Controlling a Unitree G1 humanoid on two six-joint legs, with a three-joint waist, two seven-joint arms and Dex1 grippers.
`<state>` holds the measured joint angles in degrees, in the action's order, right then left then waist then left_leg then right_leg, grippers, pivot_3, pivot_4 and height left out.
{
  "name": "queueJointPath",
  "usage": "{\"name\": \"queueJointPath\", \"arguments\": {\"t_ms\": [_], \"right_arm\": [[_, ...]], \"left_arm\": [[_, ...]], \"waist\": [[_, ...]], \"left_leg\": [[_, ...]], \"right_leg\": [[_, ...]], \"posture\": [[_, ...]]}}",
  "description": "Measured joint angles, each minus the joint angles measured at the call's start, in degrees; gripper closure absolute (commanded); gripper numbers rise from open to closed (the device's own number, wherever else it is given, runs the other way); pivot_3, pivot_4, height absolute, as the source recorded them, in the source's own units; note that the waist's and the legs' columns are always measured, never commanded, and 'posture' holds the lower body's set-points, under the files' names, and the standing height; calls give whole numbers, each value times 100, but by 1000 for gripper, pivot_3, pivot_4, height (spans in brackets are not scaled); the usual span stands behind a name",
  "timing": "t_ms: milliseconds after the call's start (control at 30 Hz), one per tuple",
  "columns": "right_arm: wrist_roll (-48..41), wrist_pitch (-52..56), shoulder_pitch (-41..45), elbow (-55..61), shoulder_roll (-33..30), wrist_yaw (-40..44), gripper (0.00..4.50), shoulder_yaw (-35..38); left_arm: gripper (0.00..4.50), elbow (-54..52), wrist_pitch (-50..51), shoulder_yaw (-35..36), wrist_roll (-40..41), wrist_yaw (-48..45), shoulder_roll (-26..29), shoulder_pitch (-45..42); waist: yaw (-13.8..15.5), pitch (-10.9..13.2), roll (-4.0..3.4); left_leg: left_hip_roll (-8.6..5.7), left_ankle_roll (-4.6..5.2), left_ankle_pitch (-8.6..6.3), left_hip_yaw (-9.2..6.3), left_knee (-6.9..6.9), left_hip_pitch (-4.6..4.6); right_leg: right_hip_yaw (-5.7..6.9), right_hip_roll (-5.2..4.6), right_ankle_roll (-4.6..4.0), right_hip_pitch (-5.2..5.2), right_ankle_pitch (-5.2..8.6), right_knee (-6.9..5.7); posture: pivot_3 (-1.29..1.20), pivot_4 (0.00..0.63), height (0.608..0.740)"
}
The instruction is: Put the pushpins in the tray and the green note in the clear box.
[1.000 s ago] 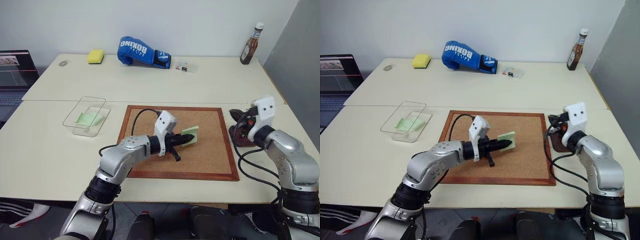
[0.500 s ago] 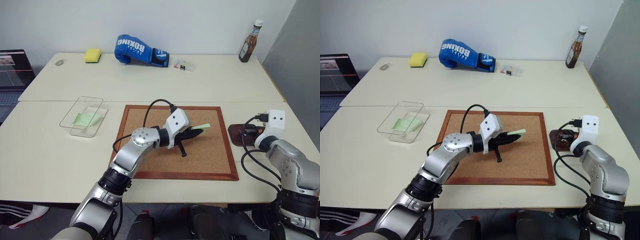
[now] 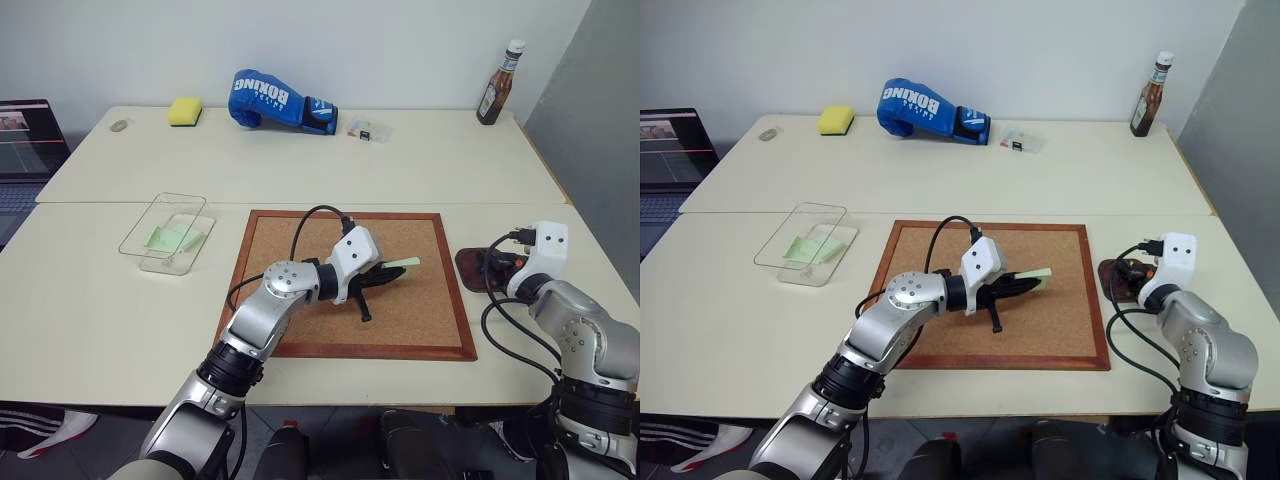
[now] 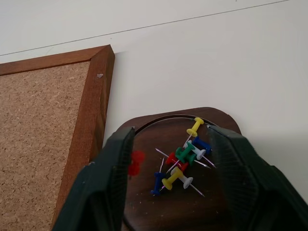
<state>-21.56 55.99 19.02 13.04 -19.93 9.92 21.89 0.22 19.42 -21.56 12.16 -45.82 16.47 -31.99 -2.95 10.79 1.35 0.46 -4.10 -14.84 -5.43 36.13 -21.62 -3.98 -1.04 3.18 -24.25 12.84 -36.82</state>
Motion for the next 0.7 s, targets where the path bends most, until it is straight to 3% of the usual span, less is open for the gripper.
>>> {"name": "queueJointPath", "arguments": {"t_ms": [167, 700], "right_arm": [[131, -247, 0, -42, -165, 13, 74, -149], [921, -1369, -17, -658, -372, -8, 74, -863]], "left_arm": [[4500, -5, 0, 0, -7, -6, -24, 9], [4500, -82, 18, 2, -63, -93, -7, 93]], "waist": [[-3, 0, 0], [-16, 0, 0]], "left_leg": [[0, 0, 0, 0, 1, 1], [0, 0, 0, 1, 4, 4]], "right_leg": [[0, 0, 0, 1, 0, -1], [-1, 0, 0, 2, 0, -5]], "posture": [[0, 150, 740], [0, 150, 740]]}}
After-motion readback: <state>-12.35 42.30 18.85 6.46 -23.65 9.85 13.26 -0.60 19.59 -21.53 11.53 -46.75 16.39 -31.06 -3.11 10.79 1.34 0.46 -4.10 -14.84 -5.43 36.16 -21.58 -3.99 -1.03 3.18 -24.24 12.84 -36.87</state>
